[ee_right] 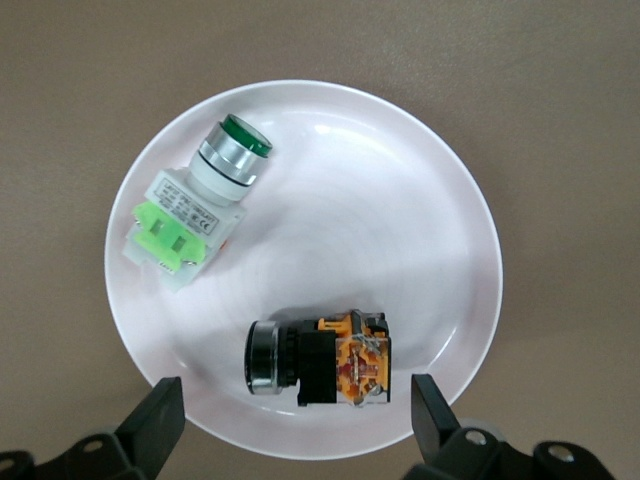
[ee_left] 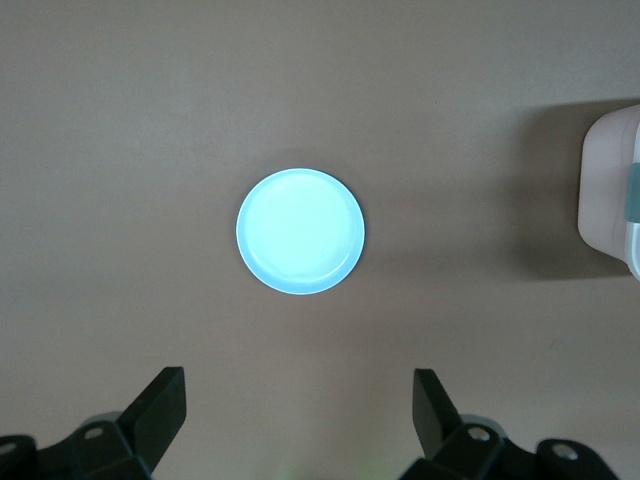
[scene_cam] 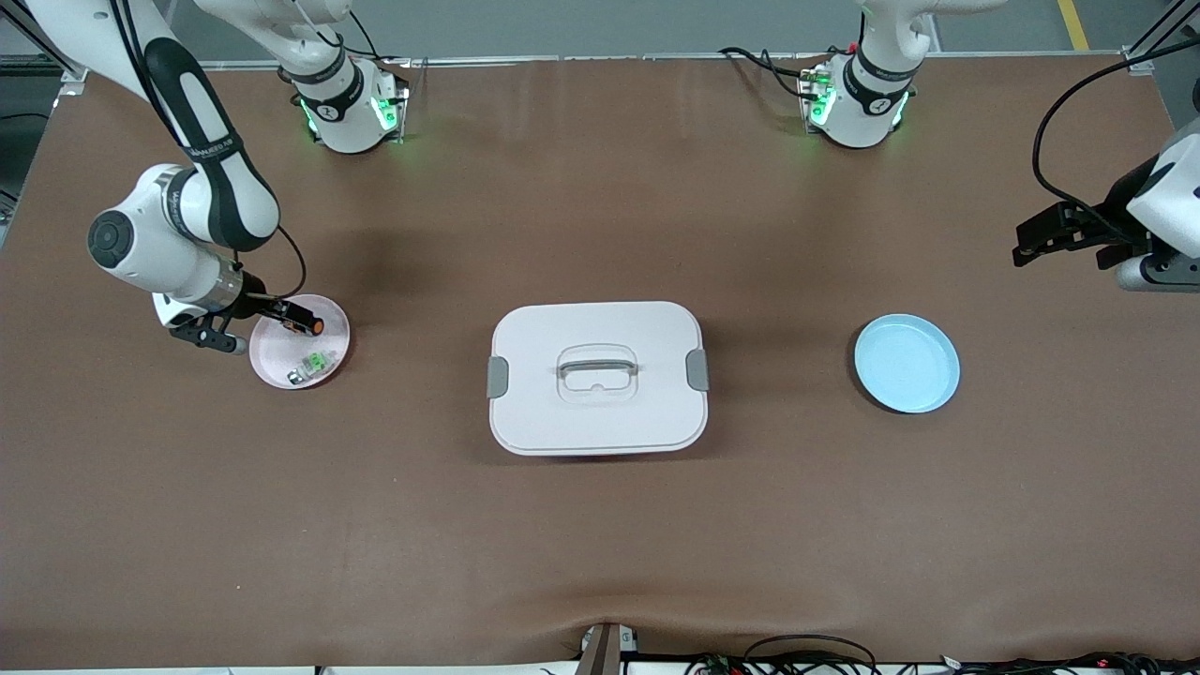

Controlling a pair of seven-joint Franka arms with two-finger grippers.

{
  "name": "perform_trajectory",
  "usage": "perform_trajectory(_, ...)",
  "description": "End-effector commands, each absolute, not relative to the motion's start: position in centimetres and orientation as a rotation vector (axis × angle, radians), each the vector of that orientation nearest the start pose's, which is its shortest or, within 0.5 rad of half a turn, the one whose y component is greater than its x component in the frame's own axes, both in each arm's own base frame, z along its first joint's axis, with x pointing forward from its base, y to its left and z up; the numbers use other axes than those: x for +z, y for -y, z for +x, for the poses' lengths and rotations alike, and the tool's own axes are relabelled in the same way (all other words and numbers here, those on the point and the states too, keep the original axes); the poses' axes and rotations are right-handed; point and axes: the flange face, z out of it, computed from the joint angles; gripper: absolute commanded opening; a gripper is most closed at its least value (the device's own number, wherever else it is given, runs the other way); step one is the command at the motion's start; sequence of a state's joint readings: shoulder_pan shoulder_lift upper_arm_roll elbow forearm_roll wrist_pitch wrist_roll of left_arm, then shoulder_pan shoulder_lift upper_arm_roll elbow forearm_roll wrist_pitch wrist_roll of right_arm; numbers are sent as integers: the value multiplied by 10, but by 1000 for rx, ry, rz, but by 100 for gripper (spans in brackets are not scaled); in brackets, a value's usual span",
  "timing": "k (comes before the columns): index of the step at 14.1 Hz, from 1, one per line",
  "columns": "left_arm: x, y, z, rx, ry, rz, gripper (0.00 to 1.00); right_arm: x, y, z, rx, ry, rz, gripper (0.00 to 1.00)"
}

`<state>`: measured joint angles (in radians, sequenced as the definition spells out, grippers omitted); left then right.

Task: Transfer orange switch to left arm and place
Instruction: 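Close the right gripper on the black-orange switch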

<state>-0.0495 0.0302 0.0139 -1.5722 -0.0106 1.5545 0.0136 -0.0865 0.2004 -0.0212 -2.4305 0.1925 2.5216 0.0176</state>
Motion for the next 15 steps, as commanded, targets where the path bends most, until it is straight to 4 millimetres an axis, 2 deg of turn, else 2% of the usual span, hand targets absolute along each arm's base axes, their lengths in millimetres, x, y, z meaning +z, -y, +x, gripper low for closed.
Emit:
perform_trajectory(1,609,20,561,84,-86,-3131,100,202,54,474,155,-424,-3003,100)
perform_trajectory(5,610,19,561,82,-84,-3131,100,188,56,473,163,-429,-3008,100)
perform_trajectory(15,610,20,561,82,-84,-3131,100,177,52,470,187,-420,-3010,100)
